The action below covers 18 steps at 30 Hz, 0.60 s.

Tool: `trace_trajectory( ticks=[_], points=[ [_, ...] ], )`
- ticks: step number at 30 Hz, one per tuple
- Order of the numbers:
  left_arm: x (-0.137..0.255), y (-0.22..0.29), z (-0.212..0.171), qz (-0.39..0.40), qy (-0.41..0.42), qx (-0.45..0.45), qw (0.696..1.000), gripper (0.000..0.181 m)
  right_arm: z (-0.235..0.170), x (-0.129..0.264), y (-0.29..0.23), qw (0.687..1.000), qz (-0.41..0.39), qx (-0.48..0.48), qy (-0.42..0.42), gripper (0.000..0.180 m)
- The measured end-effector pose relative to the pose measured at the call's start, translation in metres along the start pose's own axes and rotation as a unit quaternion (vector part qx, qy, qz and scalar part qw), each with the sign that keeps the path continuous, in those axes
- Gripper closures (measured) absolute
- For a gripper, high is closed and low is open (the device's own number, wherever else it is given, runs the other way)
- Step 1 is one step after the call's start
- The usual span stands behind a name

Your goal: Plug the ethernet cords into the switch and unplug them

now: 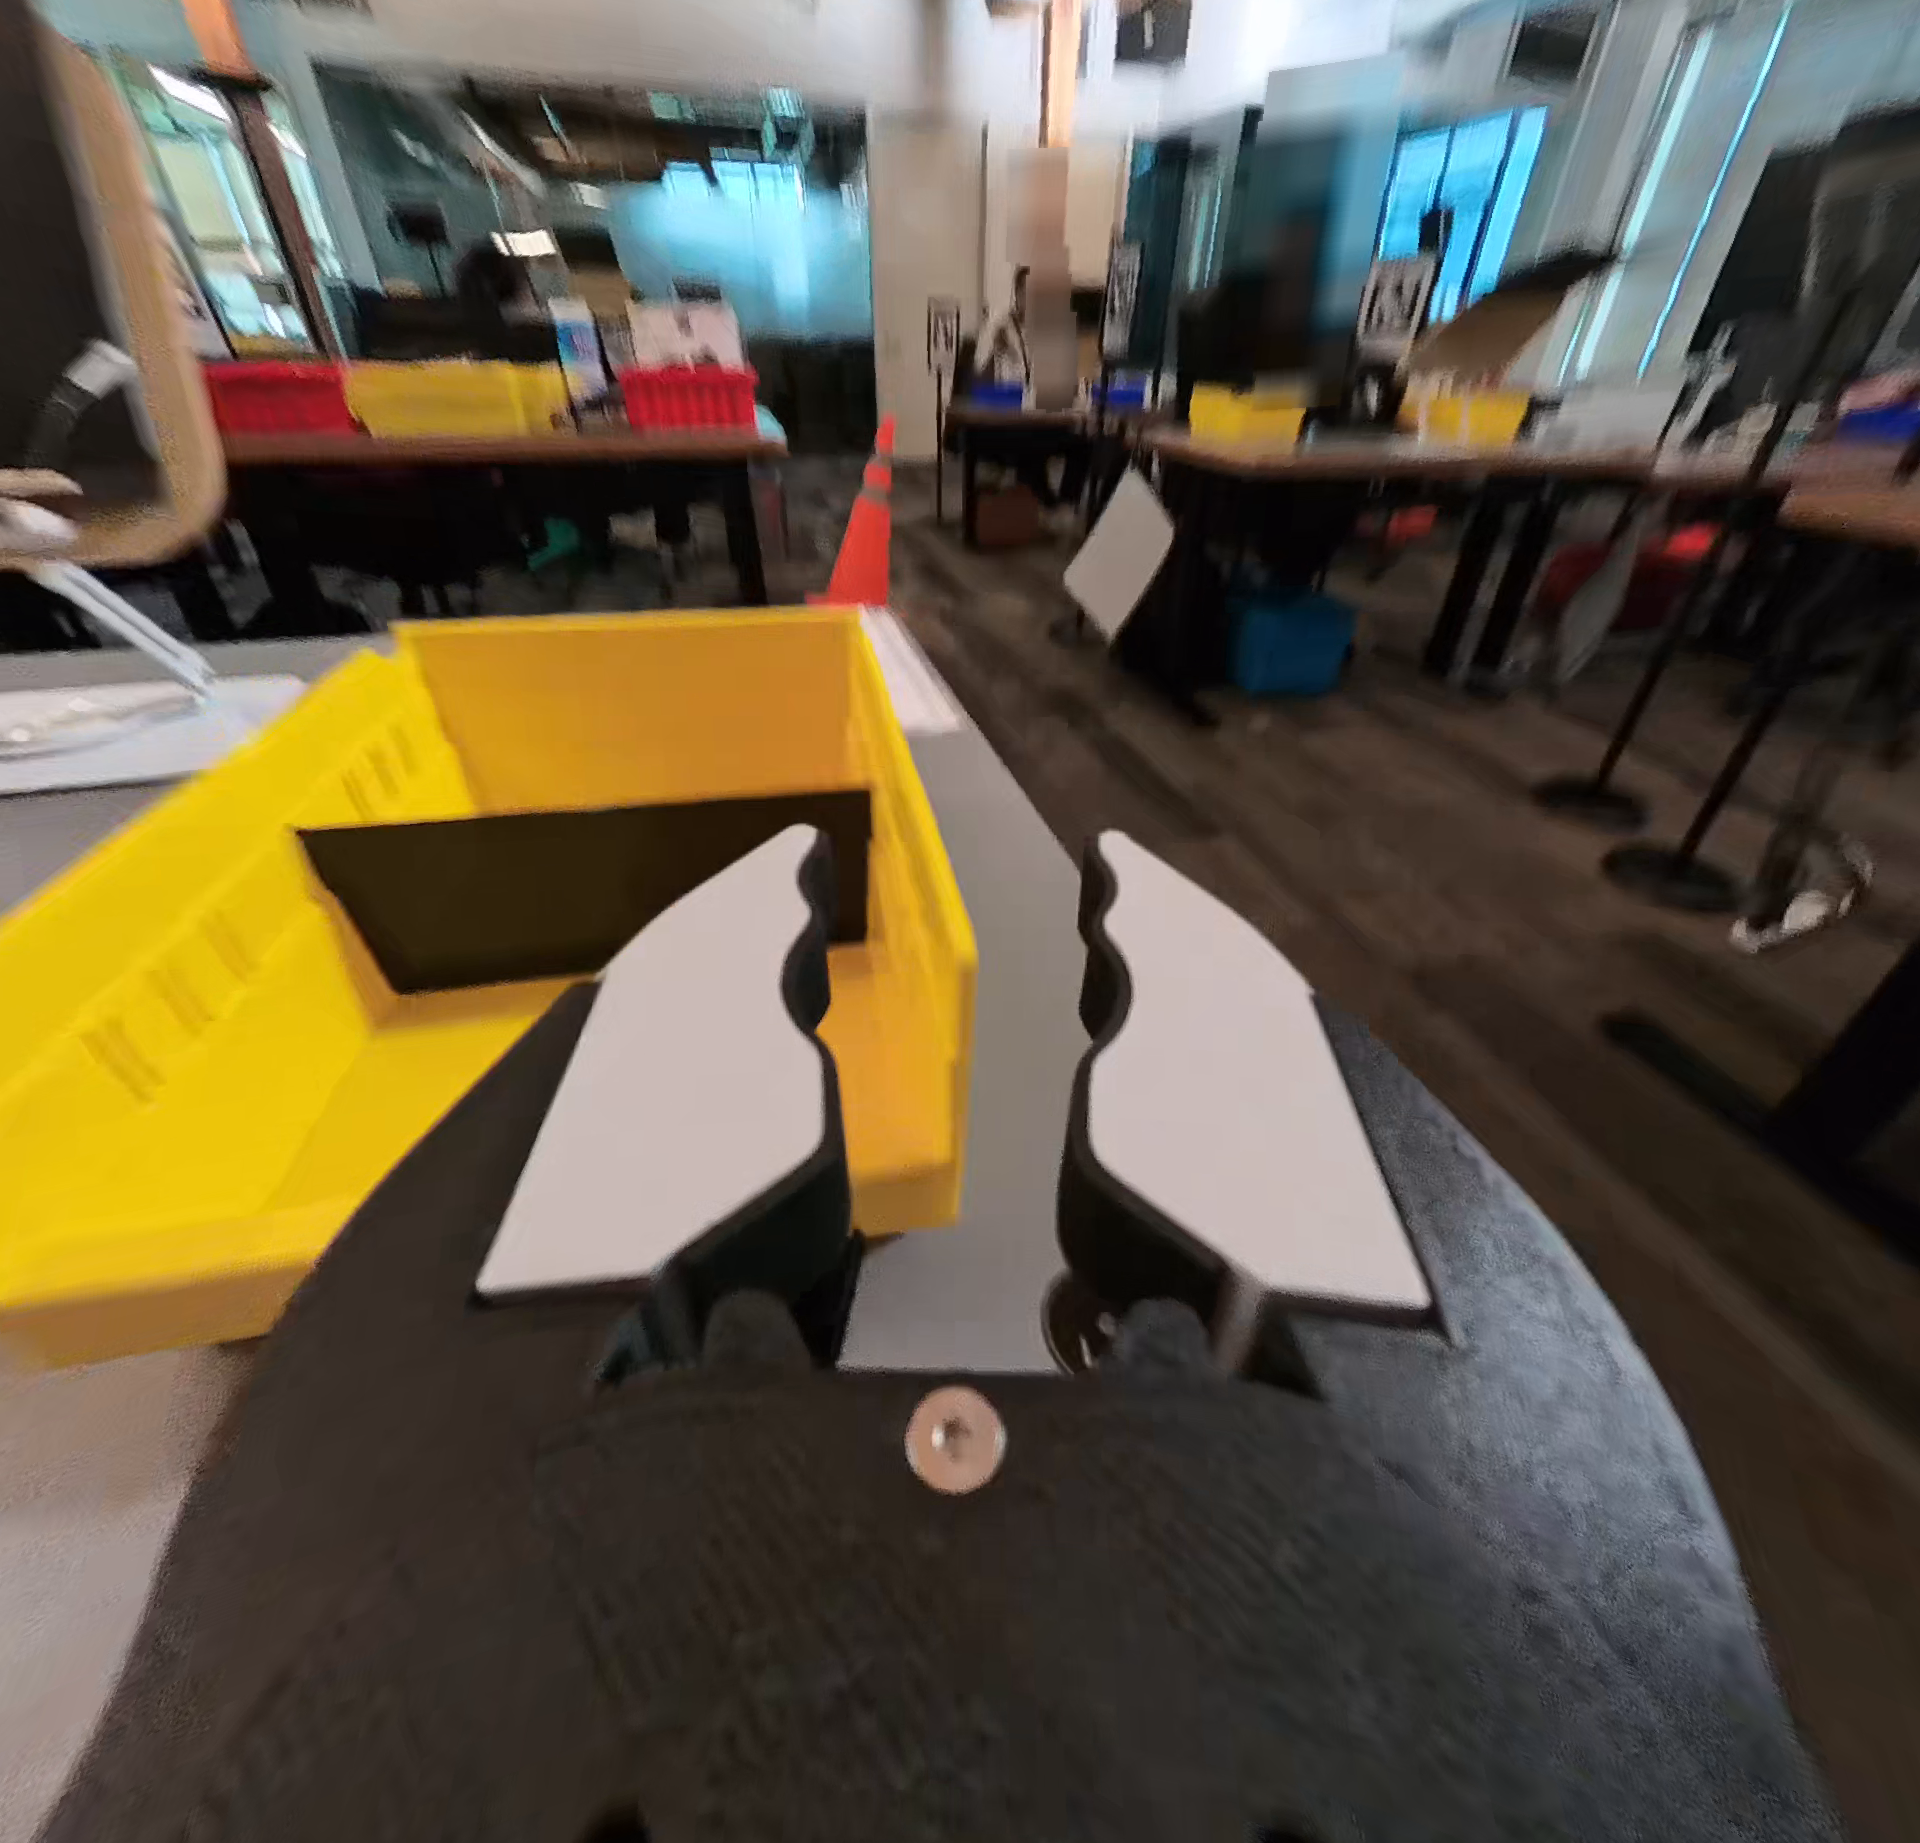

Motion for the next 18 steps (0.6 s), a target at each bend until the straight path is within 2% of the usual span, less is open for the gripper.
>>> trace_trajectory(
  ticks=[3,6,9,12,15,18],
  points=[
    [-0.009,0.001,-0.003,-0.018,-0.027,-0.008,0.999,0.121,0.02,0.022,-0.041,0.996,0.056,0.02,0.066,0.136],
    [-0.012,0.004,-0.004,-0.027,-0.04,-0.02,0.999,0.122,0.023,0.028,-0.09,0.986,0.136,0.024,0.092,0.141],
    [-0.012,0.006,-0.002,-0.041,-0.035,-0.011,0.999,0.121,0.01,0.031,-0.141,0.972,0.221,0.039,0.074,0.145],
    [-0.016,0.004,0.0,-0.048,-0.034,-0.013,0.998,0.121,-0.003,0.039,-0.178,0.958,0.274,0.073,0.05,0.146],
    [-0.019,0.0,0.0,-0.051,-0.037,-0.016,0.998,0.121,-0.009,0.05,-0.197,0.943,0.313,0.105,0.049,0.147],
    [-0.021,-0.001,0.003,-0.064,-0.03,-0.005,0.998,0.12,-0.012,0.055,-0.199,0.938,0.319,0.126,0.047,0.148]
  ],
)
Point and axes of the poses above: each gripper's, where its closed fingertips meet, x back along the fingers, z out of its top, y = z × x across the jaws, the point moved 8 cm from there along x, back along the fingers, and after that the axes turned 7 degrees about -x, right-handed, at the moved point
